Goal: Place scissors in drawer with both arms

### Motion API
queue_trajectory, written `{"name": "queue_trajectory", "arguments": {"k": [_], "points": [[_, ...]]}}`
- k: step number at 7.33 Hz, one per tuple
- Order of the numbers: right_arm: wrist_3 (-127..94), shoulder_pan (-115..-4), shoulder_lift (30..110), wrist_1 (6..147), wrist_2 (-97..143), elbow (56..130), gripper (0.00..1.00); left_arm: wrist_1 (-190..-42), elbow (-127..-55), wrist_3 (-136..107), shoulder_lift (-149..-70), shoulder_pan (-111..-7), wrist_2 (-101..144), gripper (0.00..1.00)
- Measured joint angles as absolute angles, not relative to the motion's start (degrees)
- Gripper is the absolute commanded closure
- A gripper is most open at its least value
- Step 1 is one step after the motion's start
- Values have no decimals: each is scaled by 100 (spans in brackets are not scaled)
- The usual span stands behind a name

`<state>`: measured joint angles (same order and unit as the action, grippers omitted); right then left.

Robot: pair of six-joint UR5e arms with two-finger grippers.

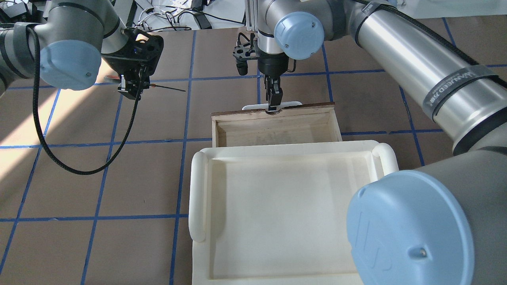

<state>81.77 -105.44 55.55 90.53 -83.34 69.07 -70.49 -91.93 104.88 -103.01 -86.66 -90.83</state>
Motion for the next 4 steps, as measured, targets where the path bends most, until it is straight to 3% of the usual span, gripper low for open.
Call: {"name": "queue_trajectory", "arguments": {"k": [4], "points": [[7480,-10160,6385,9116,-8418,6955,0,-7115,-9193,10184,-10220,-8915,-9022,100]]}}
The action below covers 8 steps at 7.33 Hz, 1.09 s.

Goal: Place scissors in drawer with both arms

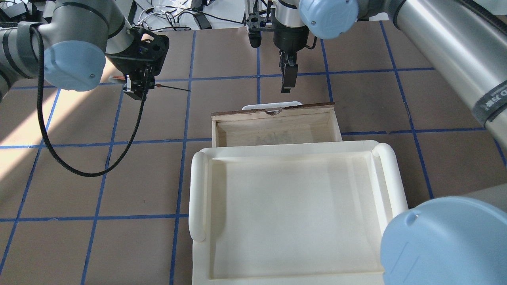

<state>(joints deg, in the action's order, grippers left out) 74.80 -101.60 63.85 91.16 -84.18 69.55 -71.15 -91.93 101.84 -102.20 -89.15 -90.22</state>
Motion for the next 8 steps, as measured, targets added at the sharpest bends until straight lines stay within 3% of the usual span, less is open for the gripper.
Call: {"name": "queue_trajectory", "arguments": {"k": [8], "points": [[2342,-9361,8527,8712,-8844,8164,0,-7153,-9277,7556,-10295,-11082,-8683,100]]}}
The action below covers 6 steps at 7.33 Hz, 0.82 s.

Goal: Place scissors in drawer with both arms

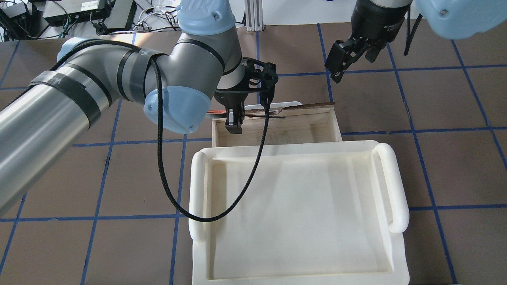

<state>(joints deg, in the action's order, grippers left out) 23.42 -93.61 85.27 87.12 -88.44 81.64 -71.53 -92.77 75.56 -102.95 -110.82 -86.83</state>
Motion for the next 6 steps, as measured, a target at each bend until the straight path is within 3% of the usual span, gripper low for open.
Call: {"name": "queue_trajectory", "arguments": {"k": [6], "points": [[-221,-9475,8971,8445,-8794,8411,0,-7119,-9565,7420,-10421,-11266,-8493,100]]}}
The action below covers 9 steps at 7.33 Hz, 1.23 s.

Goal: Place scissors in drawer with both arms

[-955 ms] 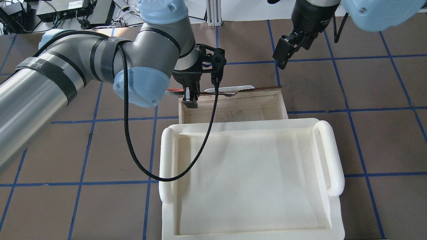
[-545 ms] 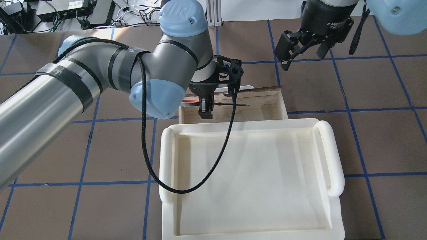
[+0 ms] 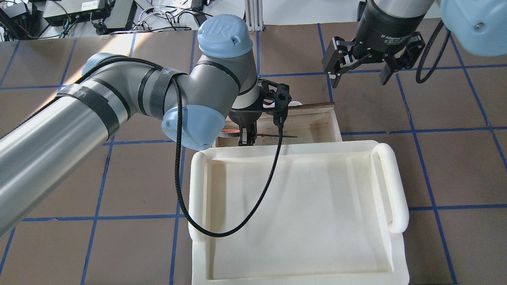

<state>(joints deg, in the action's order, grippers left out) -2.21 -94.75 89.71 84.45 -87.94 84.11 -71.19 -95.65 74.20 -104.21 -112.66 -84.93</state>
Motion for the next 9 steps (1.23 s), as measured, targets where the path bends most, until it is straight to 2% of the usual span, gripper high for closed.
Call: {"name": "queue_trajectory", "arguments": {"k": [2,3,4,5,9], "points": [[-323,-9636,8956,8486,-8812,8425,0,-7090,-9583,7421,-10507,-11267,-8494,43],[-325,-9668,8949,8494,-8823,8427,0,-7076,-9586,7400,-10533,-11268,-8495,41],[-314,-9680,8941,8497,-8827,8428,0,-7062,-9588,7389,-10549,-11268,-8497,26],[-301,-9682,8935,8498,-8820,8431,0,-7049,-9588,7379,-10556,-11268,-8498,21],[-277,-9685,8930,8513,-8807,8437,0,-7158,-9480,6866,-10298,-11268,-8516,20]]}}
